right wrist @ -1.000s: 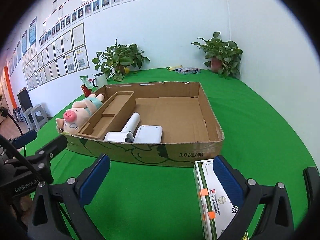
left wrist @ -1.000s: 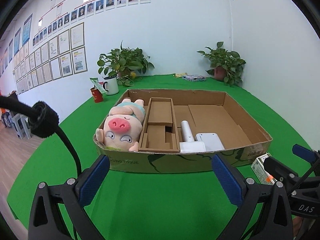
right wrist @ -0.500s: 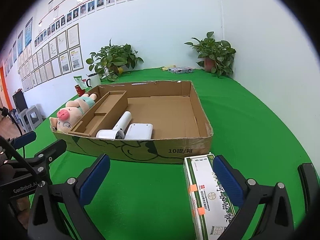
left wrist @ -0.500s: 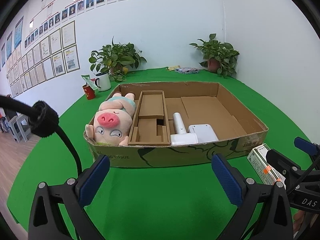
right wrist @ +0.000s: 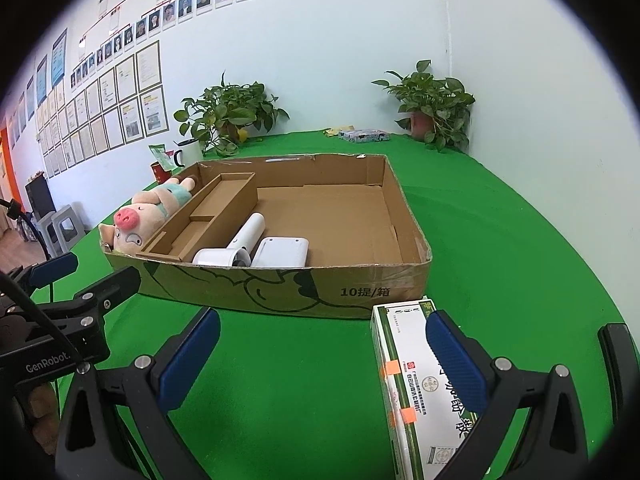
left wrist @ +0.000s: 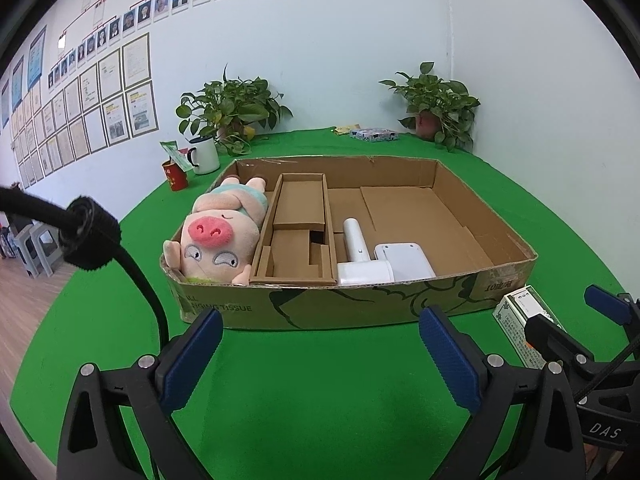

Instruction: Organize objects

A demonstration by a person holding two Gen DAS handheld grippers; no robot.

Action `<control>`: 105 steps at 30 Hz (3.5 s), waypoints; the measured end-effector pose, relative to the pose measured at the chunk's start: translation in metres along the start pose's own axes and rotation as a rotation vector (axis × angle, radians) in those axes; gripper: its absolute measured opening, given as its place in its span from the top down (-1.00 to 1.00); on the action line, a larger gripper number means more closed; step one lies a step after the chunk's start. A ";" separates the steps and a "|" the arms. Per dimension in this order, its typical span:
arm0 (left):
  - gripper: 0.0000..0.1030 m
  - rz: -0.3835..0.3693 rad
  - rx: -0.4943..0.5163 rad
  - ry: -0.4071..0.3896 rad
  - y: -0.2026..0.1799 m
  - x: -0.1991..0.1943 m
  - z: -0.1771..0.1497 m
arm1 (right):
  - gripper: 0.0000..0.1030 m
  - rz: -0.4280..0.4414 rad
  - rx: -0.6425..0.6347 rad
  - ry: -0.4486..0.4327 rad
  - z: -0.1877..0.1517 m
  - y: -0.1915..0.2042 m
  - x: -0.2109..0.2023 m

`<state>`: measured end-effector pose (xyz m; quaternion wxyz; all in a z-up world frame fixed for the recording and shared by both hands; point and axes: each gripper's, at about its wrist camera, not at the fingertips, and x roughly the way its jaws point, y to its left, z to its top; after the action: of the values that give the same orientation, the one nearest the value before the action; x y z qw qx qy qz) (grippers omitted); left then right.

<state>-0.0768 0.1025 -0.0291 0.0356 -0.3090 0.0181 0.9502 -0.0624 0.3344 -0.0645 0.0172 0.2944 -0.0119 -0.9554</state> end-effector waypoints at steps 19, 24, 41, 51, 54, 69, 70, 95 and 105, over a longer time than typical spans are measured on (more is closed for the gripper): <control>-0.85 -0.186 -0.047 0.268 -0.002 0.049 -0.023 | -0.98 -0.101 0.087 0.177 -0.036 -0.077 0.014; -0.85 -0.267 -0.043 0.313 -0.019 0.057 -0.031 | -0.98 -0.017 0.112 0.278 -0.057 -0.086 0.023; -0.84 -0.390 -0.116 0.374 -0.020 0.073 -0.031 | -0.18 0.072 0.024 0.304 -0.072 -0.037 0.019; -0.61 -0.549 -0.207 0.494 -0.023 0.111 -0.038 | -0.18 0.138 -0.036 0.297 -0.073 0.001 0.017; -0.47 -0.584 -0.223 0.511 -0.024 0.116 -0.038 | -0.18 0.143 -0.020 0.298 -0.072 -0.001 0.017; -0.02 -0.728 -0.290 0.562 -0.035 0.123 -0.044 | -0.16 0.176 0.005 0.319 -0.073 0.006 0.018; 0.00 -0.726 -0.291 0.560 -0.035 0.124 -0.043 | -0.16 0.175 0.005 0.319 -0.073 0.006 0.017; -0.04 -0.730 -0.348 0.578 -0.028 0.127 -0.039 | -0.15 0.241 0.107 0.322 -0.068 -0.008 0.022; 0.07 -0.742 -0.346 0.525 -0.023 0.118 -0.029 | -0.15 0.248 0.060 0.303 -0.066 0.004 0.015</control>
<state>-0.1536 0.1310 -0.1224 0.3141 -0.5253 -0.2431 0.7525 -0.0375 0.3289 -0.1278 0.1276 0.4315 -0.0739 -0.8900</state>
